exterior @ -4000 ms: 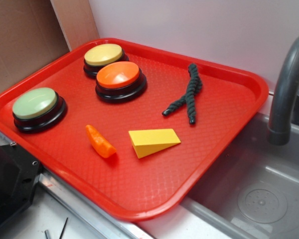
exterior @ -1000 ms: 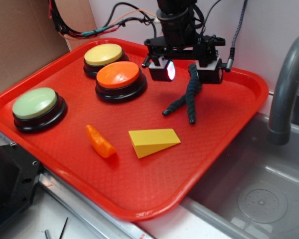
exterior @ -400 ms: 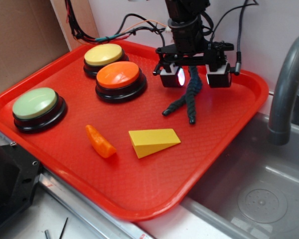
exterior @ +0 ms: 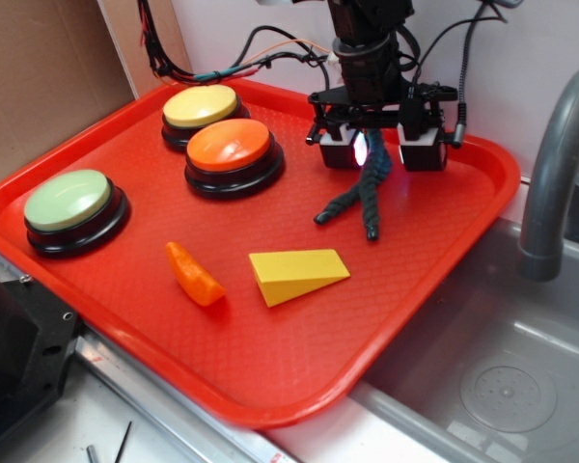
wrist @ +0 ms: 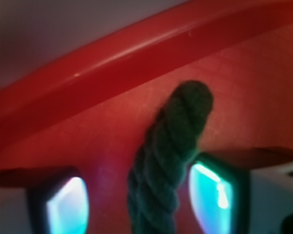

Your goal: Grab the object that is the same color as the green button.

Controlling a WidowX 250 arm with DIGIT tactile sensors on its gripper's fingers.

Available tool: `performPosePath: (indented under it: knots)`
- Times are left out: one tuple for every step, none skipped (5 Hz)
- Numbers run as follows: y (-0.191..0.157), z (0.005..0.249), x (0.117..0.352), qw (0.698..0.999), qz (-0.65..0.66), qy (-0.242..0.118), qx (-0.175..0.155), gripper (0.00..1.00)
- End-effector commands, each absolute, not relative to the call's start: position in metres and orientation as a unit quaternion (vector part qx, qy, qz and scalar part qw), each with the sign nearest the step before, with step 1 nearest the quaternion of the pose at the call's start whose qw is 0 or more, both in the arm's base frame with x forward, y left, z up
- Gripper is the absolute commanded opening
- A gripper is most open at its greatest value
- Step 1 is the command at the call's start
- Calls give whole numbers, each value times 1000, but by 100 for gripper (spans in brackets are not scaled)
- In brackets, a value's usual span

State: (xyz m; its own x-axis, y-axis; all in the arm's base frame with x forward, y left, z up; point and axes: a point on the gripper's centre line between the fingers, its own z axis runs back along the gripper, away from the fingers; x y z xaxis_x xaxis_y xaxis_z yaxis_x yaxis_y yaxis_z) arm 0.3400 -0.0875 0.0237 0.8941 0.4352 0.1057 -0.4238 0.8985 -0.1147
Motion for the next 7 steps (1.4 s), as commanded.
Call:
performPosePath:
  knots:
    - [-84, 49, 352, 970, 215, -92, -64, 0]
    - [-91, 63, 352, 982, 153, -90, -72, 0]
    - [-98, 101, 342, 989, 72, -98, -84, 0]
    - [-104, 139, 326, 994, -22, -80, -77, 0]
    - [-106, 163, 313, 993, -81, -71, -44, 0]
    - [-100, 192, 297, 995, -68, -70, -21, 0]
    - [-97, 209, 286, 997, -43, -64, 3, 0]
